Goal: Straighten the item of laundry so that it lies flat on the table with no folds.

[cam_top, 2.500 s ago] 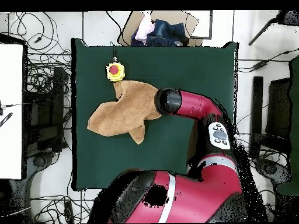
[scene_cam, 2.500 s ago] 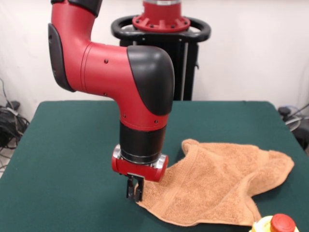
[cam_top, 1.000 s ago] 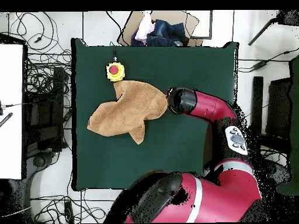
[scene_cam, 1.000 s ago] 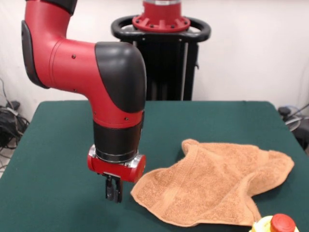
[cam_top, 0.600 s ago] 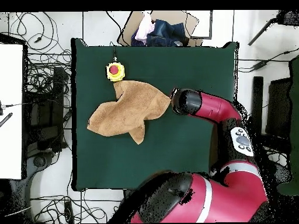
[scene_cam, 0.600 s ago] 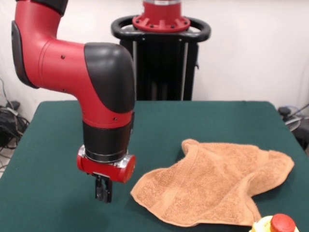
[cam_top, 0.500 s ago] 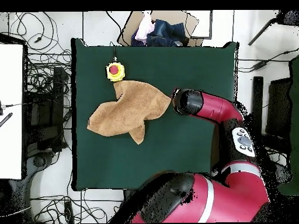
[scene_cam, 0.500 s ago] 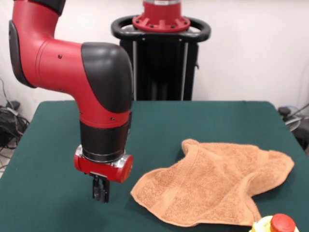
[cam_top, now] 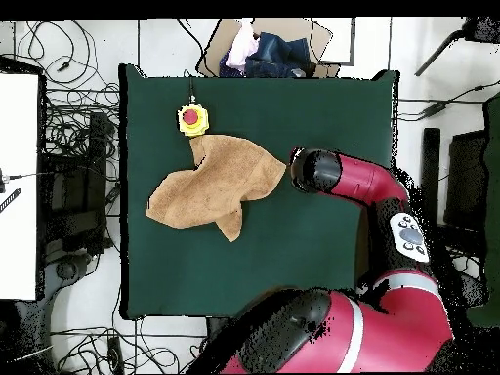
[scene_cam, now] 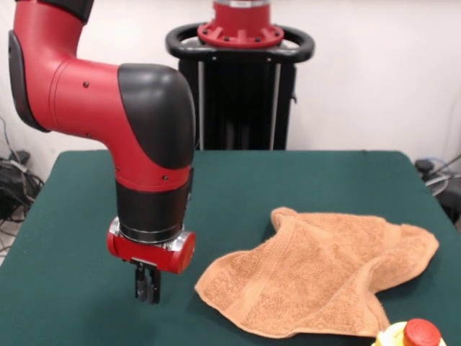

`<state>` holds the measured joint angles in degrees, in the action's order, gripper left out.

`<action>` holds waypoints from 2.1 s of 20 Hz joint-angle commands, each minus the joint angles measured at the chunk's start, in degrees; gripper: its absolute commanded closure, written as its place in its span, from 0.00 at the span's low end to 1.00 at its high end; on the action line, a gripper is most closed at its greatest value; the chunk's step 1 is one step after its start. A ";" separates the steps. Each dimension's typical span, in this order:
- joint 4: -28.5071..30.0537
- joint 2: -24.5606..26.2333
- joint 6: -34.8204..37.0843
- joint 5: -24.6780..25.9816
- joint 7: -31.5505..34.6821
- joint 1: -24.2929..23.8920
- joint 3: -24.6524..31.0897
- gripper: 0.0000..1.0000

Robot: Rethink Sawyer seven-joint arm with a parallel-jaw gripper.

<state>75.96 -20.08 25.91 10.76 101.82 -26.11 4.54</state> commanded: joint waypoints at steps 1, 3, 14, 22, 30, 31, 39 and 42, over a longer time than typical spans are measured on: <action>0.24 1.41 -0.96 3.46 -1.89 1.42 5.37 1.00; 0.19 1.51 -1.14 3.44 -1.31 1.74 5.09 1.00; -0.34 2.01 -2.12 2.93 1.84 4.35 3.12 0.00; 0.02 1.95 -2.56 2.32 2.59 4.80 3.00 0.00; 0.02 1.93 -2.03 2.07 1.93 4.41 3.49 0.00; 0.03 1.93 -1.99 2.04 1.93 4.39 3.52 0.00; 2.34 0.29 -2.90 1.96 2.43 4.10 3.79 0.00; 2.69 0.60 -4.48 2.33 2.07 3.39 4.45 0.00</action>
<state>75.87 -19.95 25.69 10.77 101.82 -22.00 4.88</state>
